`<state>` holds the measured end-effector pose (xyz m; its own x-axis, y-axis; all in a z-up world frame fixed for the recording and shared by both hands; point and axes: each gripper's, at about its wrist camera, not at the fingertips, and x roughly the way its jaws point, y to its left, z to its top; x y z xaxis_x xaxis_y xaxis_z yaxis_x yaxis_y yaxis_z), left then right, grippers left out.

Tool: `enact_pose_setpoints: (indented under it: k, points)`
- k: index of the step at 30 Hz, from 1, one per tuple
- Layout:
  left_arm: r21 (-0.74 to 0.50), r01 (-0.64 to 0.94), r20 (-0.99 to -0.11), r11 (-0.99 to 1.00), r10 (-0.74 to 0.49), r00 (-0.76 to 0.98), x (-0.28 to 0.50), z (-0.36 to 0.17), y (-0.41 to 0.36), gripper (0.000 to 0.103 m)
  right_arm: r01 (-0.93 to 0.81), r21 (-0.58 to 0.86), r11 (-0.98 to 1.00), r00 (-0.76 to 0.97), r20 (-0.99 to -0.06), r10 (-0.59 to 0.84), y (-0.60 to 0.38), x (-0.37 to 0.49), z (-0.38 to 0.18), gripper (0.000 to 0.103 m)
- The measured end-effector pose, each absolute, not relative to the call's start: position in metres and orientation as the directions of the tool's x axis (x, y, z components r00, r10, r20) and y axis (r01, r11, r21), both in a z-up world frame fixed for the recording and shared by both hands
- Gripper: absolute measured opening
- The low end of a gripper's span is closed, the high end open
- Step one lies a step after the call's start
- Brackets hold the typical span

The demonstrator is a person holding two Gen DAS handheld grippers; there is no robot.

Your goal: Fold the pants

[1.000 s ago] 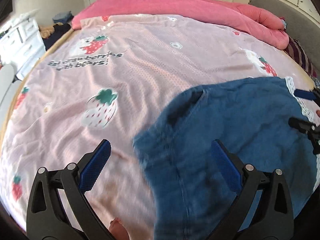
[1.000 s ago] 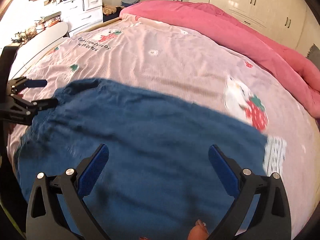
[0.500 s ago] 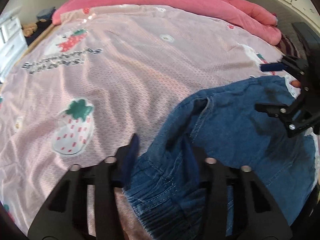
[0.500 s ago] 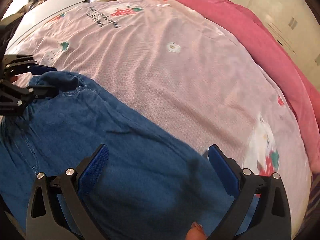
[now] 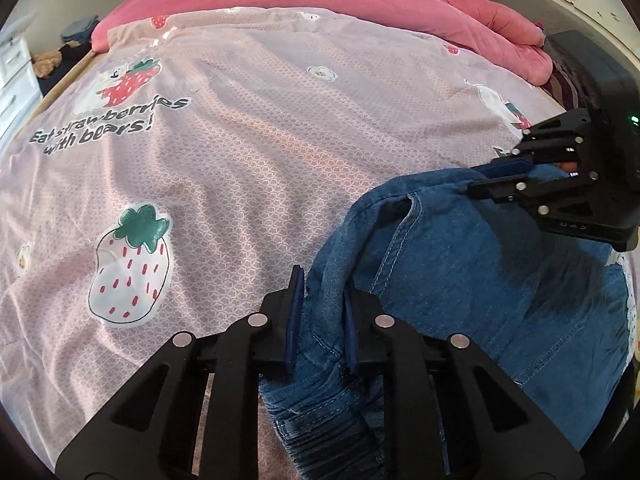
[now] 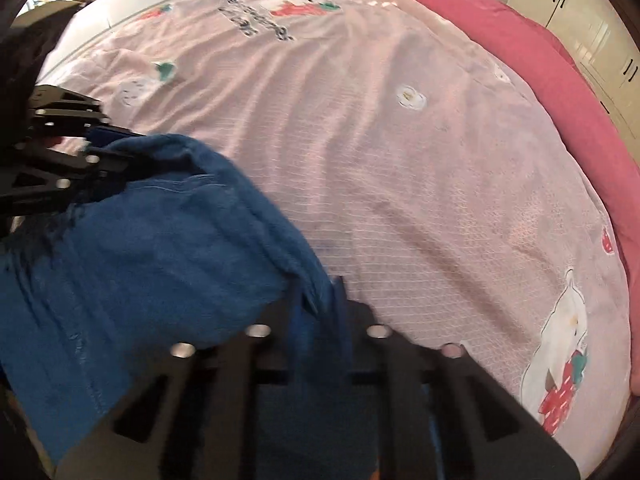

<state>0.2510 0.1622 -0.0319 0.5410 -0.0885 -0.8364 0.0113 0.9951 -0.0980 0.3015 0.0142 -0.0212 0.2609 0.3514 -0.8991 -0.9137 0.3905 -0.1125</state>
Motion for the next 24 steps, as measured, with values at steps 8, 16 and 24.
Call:
enact_pose_setpoints:
  k: [8, 16, 24]
  points:
    - [-0.105, 0.019, -0.816, 0.994, -0.097, 0.569, 0.246, -0.025, 0.162, 0.01, -0.902, -0.08, 0.423, 0.304, -0.815, 0.493, -0.018, 0.269, 0.021, 0.004]
    - [-0.144, 0.049, -0.763, 0.988, -0.142, 0.63, 0.21, 0.007, 0.156, 0.006, -0.893, -0.066, 0.444, 0.337, -0.754, 0.563, -0.043, 0.223, 0.05, 0.004]
    - [-0.128, 0.111, -0.713, 0.986, -0.169, 0.68, 0.135, 0.035, 0.127, 0.003, -0.892, -0.048, 0.45, 0.336, -0.736, 0.588, -0.078, 0.154, 0.059, 0.004]
